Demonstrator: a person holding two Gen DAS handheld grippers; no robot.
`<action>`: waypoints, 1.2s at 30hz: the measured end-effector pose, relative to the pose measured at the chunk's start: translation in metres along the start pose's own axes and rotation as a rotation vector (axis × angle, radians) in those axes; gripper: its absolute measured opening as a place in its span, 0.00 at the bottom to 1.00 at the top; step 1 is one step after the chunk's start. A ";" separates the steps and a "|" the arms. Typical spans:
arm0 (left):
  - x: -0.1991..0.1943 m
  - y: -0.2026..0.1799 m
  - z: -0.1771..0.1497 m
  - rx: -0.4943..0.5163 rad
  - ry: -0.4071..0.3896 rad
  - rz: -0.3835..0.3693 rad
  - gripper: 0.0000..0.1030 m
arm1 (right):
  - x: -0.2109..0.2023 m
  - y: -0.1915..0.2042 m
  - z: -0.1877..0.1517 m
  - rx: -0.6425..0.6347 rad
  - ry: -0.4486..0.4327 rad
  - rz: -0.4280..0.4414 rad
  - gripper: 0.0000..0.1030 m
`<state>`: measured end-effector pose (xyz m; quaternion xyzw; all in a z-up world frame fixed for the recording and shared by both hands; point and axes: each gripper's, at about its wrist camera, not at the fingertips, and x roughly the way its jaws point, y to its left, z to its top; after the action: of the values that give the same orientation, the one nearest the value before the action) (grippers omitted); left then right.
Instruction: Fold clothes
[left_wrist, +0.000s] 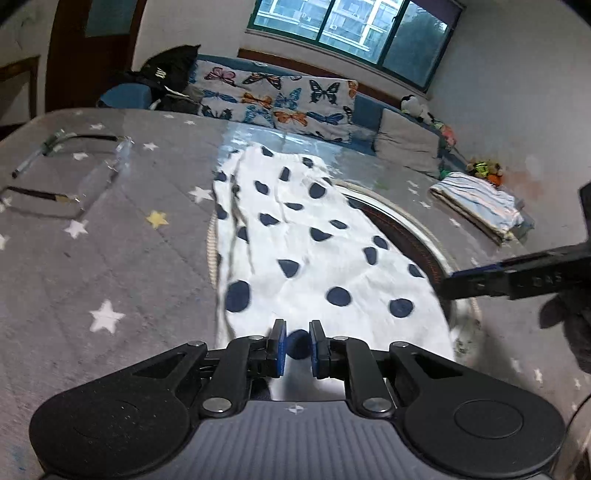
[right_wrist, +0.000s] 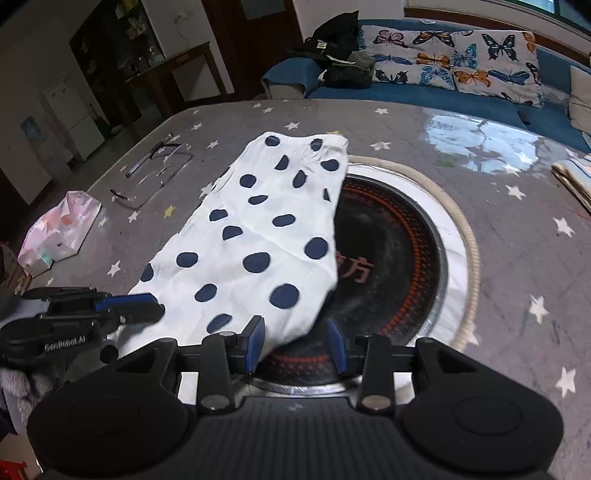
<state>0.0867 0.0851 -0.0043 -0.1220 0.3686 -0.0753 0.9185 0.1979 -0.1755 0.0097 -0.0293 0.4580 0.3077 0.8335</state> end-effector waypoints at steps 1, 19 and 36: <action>-0.001 0.000 0.000 0.005 -0.002 0.014 0.14 | -0.003 -0.001 -0.002 0.001 -0.008 0.002 0.38; -0.020 -0.006 -0.018 0.060 -0.025 0.064 0.17 | -0.011 0.032 -0.015 -0.077 -0.040 0.083 0.49; -0.064 -0.005 -0.032 0.026 -0.114 0.044 0.32 | -0.008 0.045 -0.036 -0.153 -0.004 0.066 0.50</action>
<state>0.0183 0.0896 0.0175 -0.1061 0.3172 -0.0527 0.9409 0.1439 -0.1545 0.0055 -0.0770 0.4323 0.3692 0.8191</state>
